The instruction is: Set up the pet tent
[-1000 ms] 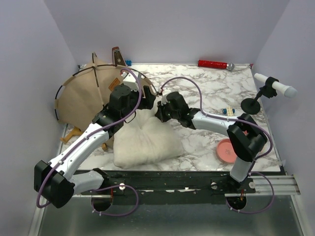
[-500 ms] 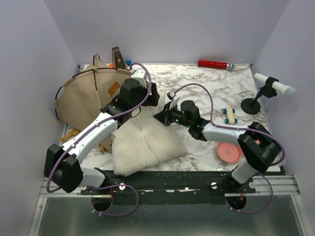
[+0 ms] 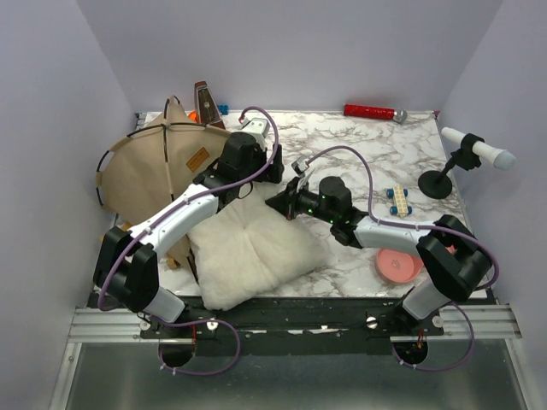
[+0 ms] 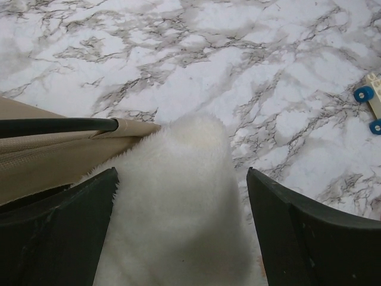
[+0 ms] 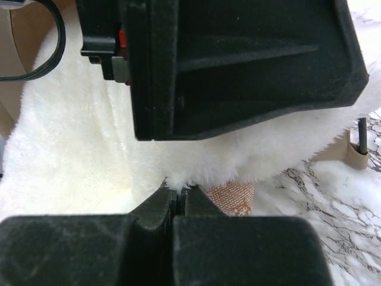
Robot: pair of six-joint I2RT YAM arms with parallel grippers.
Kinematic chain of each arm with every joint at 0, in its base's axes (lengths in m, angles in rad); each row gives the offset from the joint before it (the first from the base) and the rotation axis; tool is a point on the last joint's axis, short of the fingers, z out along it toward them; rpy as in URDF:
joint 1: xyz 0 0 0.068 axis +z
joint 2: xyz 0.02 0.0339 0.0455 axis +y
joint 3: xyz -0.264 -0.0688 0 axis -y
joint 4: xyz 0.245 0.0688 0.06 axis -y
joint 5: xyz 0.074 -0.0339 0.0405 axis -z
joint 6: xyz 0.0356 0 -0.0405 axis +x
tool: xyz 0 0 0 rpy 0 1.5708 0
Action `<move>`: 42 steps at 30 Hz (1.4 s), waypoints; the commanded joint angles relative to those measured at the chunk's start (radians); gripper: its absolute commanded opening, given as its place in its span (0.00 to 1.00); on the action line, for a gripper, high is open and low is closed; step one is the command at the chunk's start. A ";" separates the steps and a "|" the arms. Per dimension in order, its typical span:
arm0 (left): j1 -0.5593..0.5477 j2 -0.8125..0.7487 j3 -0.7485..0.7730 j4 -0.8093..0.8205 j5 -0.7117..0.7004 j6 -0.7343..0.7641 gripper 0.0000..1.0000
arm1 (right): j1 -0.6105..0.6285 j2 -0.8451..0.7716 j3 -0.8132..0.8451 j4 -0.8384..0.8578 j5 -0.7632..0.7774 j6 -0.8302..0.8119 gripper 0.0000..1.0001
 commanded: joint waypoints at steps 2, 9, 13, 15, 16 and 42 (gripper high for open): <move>0.003 0.007 0.033 -0.026 0.007 0.042 0.77 | 0.008 -0.039 -0.013 0.066 -0.036 -0.033 0.00; 0.003 -0.038 -0.028 -0.058 0.008 0.066 0.00 | 0.007 -0.068 -0.019 0.032 -0.006 -0.044 0.02; 0.003 -0.140 -0.126 -0.056 -0.049 0.048 0.00 | 0.008 -0.094 -0.033 0.009 0.022 -0.033 0.18; 0.003 -0.207 -0.189 -0.030 -0.075 0.030 0.00 | 0.008 -0.098 -0.037 -0.003 0.044 -0.023 0.22; 0.003 -0.245 -0.221 -0.016 -0.089 0.019 0.00 | 0.008 -0.096 -0.036 -0.011 0.051 -0.019 0.22; 0.080 -0.413 -0.397 -0.027 -0.393 -0.070 0.00 | 0.008 -0.078 -0.040 -0.069 0.011 0.025 0.57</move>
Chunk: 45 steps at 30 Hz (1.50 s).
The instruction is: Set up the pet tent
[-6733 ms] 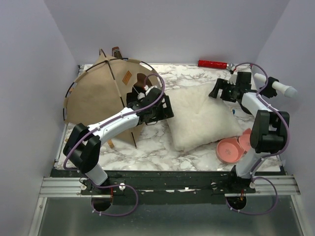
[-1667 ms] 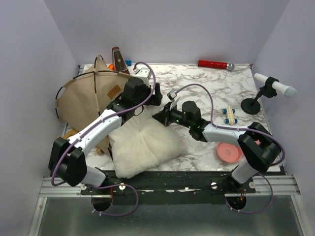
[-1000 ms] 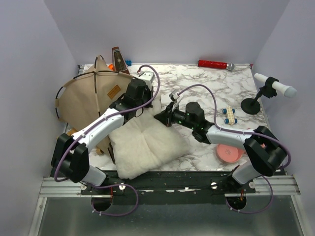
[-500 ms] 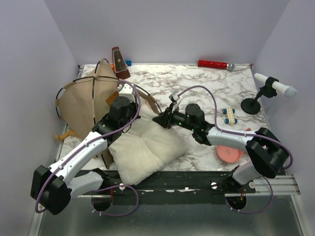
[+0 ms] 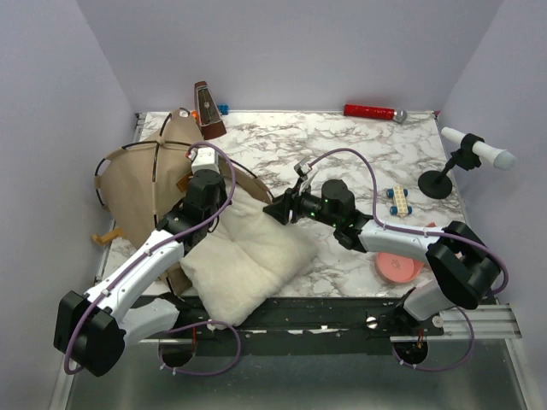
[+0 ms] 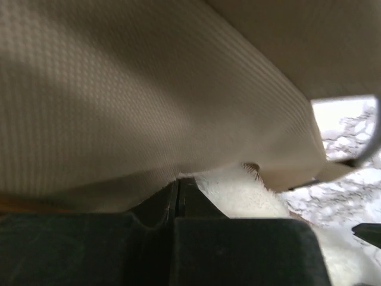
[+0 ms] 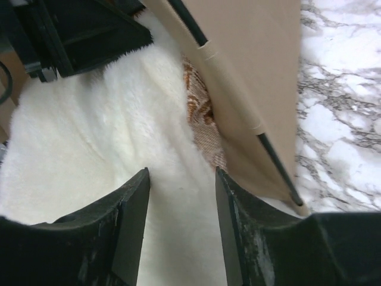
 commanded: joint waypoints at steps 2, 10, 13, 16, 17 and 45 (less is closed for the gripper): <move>0.054 0.048 -0.002 0.064 -0.023 0.043 0.00 | -0.003 -0.030 -0.033 -0.045 -0.010 -0.015 0.75; 0.092 0.190 0.102 0.142 0.015 0.086 0.00 | -0.003 -0.008 -0.092 -0.120 0.012 -0.059 0.97; 0.101 0.229 0.131 0.160 0.042 0.103 0.00 | -0.003 0.033 -0.102 -0.111 0.016 -0.068 0.98; 0.104 0.280 0.172 0.204 0.075 0.128 0.00 | -0.003 0.058 -0.096 -0.096 0.003 -0.048 0.88; 0.105 0.296 0.189 0.210 0.086 0.133 0.00 | -0.003 0.062 -0.094 -0.088 0.017 -0.033 0.78; 0.090 0.218 0.407 -0.218 0.407 0.028 0.99 | -0.166 0.323 0.330 -0.395 0.222 0.033 0.00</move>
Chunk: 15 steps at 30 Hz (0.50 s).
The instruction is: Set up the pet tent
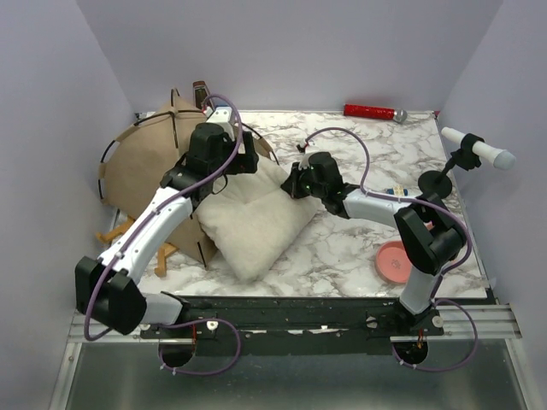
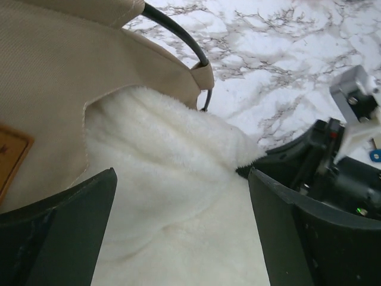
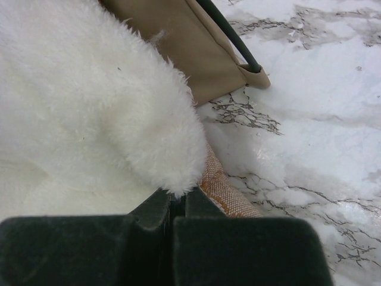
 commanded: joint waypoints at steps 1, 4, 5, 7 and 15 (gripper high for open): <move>-0.008 -0.127 -0.048 -0.103 0.082 -0.022 0.99 | -0.009 0.036 0.027 -0.066 0.056 0.026 0.00; -0.030 -0.211 -0.100 -0.125 0.140 -0.042 0.99 | -0.009 0.033 0.031 -0.062 0.055 0.039 0.00; -0.043 -0.239 -0.122 -0.132 0.145 -0.061 0.99 | -0.009 0.033 0.034 -0.060 0.049 0.047 0.00; -0.083 -0.274 -0.164 -0.195 0.102 -0.133 0.91 | -0.010 0.031 0.042 -0.056 0.034 0.067 0.00; -0.227 -0.422 -0.326 -0.425 -0.085 -0.368 0.88 | -0.009 0.014 0.031 -0.040 0.027 0.105 0.00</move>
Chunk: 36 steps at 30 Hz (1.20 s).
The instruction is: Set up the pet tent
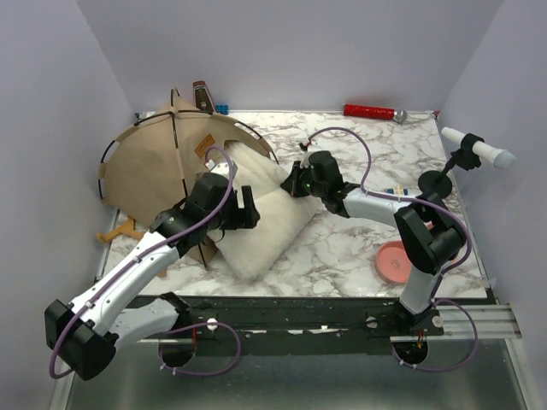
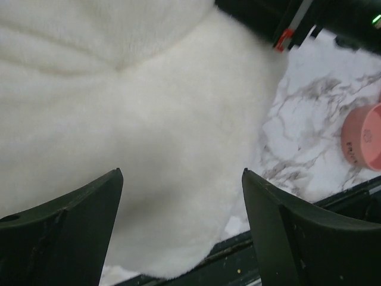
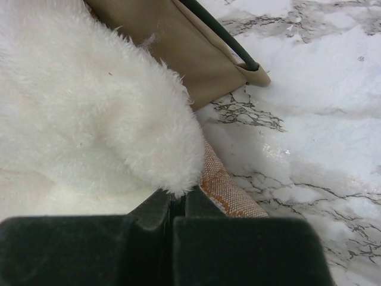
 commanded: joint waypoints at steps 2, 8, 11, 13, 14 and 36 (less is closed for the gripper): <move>-0.079 -0.110 -0.098 -0.212 -0.121 -0.221 0.89 | -0.004 -0.008 0.011 -0.024 0.023 0.025 0.00; -0.090 -0.158 -0.268 -0.159 -0.021 -0.359 0.96 | -0.004 -0.041 -0.006 -0.024 0.041 0.022 0.00; -0.095 -0.161 -0.318 -0.123 -0.005 -0.389 0.96 | -0.004 -0.042 -0.005 -0.024 0.035 0.027 0.00; -0.096 -0.166 -0.369 -0.027 0.024 -0.408 0.97 | -0.004 -0.039 -0.003 -0.020 0.034 0.030 0.00; -0.096 -0.168 -0.394 0.038 0.030 -0.423 0.95 | -0.004 -0.039 -0.002 -0.017 0.034 0.032 0.00; -0.169 -0.311 -0.448 -0.223 -0.038 -0.519 0.94 | 0.008 -0.012 0.021 -0.031 0.066 0.030 0.00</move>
